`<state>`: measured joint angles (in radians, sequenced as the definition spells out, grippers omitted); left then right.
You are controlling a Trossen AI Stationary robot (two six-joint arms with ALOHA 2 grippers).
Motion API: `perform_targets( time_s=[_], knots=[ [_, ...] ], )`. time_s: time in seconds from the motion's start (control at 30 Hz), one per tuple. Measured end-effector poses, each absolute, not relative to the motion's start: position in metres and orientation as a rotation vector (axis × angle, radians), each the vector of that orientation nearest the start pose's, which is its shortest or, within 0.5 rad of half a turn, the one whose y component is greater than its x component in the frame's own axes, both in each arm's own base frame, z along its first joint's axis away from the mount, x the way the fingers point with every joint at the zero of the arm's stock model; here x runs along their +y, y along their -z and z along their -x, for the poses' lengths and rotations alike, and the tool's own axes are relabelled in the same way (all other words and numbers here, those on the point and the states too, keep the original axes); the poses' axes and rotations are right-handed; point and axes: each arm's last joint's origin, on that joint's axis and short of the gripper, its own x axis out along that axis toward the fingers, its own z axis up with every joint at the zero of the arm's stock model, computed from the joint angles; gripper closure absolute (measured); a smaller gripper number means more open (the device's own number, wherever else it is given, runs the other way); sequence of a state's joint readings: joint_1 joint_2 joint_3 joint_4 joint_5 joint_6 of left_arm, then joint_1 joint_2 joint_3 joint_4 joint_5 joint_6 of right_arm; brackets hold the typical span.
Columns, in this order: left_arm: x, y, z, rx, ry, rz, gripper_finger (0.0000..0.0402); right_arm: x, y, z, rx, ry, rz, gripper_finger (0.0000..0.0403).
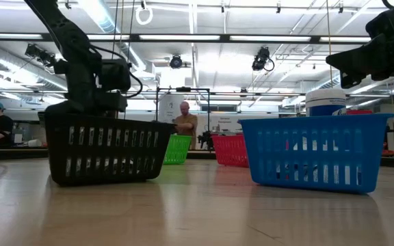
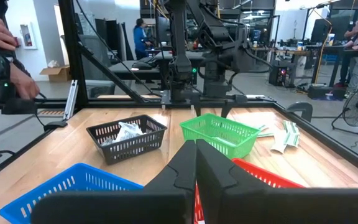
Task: Pick & Place First Aid Supplies
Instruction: Put the green bandage pack into the green bin
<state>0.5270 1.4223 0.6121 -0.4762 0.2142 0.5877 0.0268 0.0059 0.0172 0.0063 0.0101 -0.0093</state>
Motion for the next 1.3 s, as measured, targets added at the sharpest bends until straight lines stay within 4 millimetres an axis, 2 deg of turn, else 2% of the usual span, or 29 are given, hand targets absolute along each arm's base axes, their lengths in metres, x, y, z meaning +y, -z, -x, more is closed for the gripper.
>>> perform_targets(
  time_s=[0.5, 0.6, 0.83, 0.97, 1.3],
  knots=[
    [0.1068, -0.1278, -0.1970, 1.258, 0.084, -0.057, 0.0115, 0.0023, -0.1695, -0.0970, -0.018, -0.017, 0.009, 0.0390],
    [0.1067, -0.1277, -0.1972, 1.260, 0.086, -0.068, 0.0135, 0.0023, -0.1695, -0.0970, -0.017, -0.016, 0.009, 0.0390],
    [0.1068, -0.1274, -0.1971, 1.263, 0.073, -0.061, 0.0219, 0.0023, -0.1695, -0.0970, -0.017, -0.016, 0.009, 0.0390],
    [0.1068, -0.1271, -0.1971, 1.264, 0.058, -0.038, 0.0254, 0.0023, -0.1694, -0.0970, -0.017, -0.017, 0.009, 0.0390],
    [0.1064, -0.1269, -0.1969, 1.264, 0.057, -0.029, 0.0270, 0.0023, -0.1696, -0.0970, -0.018, -0.016, 0.009, 0.0390]
  ],
)
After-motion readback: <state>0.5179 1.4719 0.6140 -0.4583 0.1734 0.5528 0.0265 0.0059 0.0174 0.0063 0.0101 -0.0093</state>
